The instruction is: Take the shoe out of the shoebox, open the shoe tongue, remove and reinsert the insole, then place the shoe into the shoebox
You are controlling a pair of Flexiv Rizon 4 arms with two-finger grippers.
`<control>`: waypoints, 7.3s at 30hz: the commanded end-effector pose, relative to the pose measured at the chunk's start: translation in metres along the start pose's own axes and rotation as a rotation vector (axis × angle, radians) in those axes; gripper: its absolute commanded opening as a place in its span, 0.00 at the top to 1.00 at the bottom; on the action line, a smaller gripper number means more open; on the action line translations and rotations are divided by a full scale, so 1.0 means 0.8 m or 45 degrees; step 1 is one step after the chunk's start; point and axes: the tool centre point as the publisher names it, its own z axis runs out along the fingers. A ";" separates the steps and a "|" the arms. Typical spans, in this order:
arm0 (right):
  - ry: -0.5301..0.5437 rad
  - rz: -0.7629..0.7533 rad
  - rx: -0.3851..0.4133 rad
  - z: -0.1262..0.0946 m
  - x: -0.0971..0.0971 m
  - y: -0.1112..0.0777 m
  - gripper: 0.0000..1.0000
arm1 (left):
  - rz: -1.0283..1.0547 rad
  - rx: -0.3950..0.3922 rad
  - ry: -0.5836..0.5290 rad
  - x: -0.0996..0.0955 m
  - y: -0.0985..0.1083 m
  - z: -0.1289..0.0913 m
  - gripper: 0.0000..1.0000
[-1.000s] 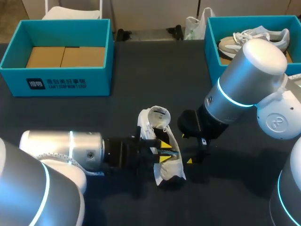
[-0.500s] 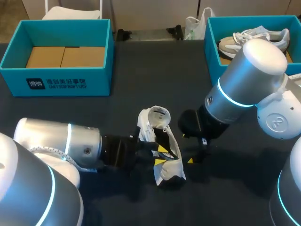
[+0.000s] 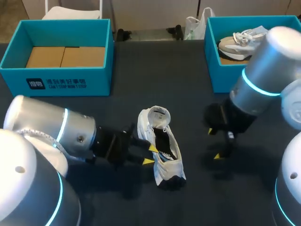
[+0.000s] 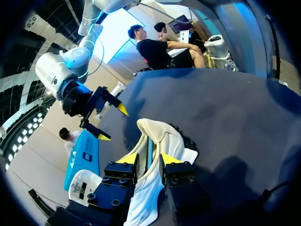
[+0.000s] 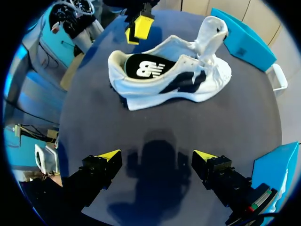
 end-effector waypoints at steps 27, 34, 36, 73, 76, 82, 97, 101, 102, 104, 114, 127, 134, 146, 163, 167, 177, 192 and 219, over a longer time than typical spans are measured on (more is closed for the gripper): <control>-0.003 -0.001 -0.028 -0.040 0.009 -0.020 0.00 | 0.280 -0.128 1.053 -0.033 0.009 -0.129 0.94; -0.038 0.094 -0.133 -0.056 0.014 -0.057 0.00 | 0.326 -0.153 1.258 -0.034 0.020 -0.144 1.00; -0.042 0.125 -0.130 -0.056 0.015 -0.056 0.00 | 0.326 -0.153 1.258 -0.034 0.020 -0.144 1.00; -0.042 0.125 -0.130 -0.056 0.015 -0.056 0.00 | 0.689 -0.234 1.447 -0.087 0.008 -0.074 1.00; -0.042 0.125 -0.130 -0.056 0.015 -0.056 0.00 | 0.702 -0.238 1.462 -0.086 0.010 -0.068 1.00; -0.042 0.125 -0.130 -0.056 0.015 -0.056 0.00 | 0.719 -0.229 1.445 -0.079 0.017 -0.034 1.00; -0.042 0.125 -0.130 -0.056 0.015 -0.056 0.00 | 0.725 -0.248 1.485 -0.069 0.023 0.000 1.00; -0.042 0.125 -0.130 -0.056 0.015 -0.056 0.00 | 0.733 -0.271 1.485 -0.057 0.029 0.019 1.00; -0.042 0.125 -0.130 -0.056 0.015 -0.056 0.00 | 0.728 -0.270 1.489 -0.055 0.031 0.022 1.00; -0.042 0.125 -0.130 -0.056 0.015 -0.056 0.00 | 0.723 -0.289 1.497 -0.051 0.034 0.027 1.00; -0.042 0.125 -0.130 -0.056 0.015 -0.056 0.00 | 0.696 -0.288 1.545 -0.023 0.048 0.034 1.00; -0.042 0.125 -0.130 -0.056 0.015 -0.056 0.00 | 0.627 -0.299 1.535 0.001 0.067 0.046 1.00; -0.042 0.125 -0.130 -0.056 0.015 -0.056 0.00 | 0.567 -0.281 1.498 0.015 0.075 0.054 1.00; -0.042 0.125 -0.130 -0.056 0.015 -0.056 0.00 | 0.539 -0.292 1.409 0.015 0.078 0.061 1.00; -0.042 0.125 -0.130 -0.056 0.015 -0.056 0.00 | 0.543 -0.249 1.438 -0.013 0.068 0.042 1.00; -0.042 0.125 -0.130 -0.056 0.015 -0.056 0.00 | 0.543 -0.249 1.438 -0.013 0.068 0.042 1.00; -0.042 0.125 -0.130 -0.056 0.015 -0.056 0.00 | 0.545 -0.250 1.444 -0.012 0.068 0.044 1.00; -0.042 0.125 -0.130 -0.056 0.015 -0.056 0.00 | 0.463 -0.397 1.453 0.022 0.088 0.054 1.00; -0.042 0.125 -0.130 -0.056 0.015 -0.056 0.00 | 0.477 -0.355 1.319 -0.001 0.068 0.069 1.00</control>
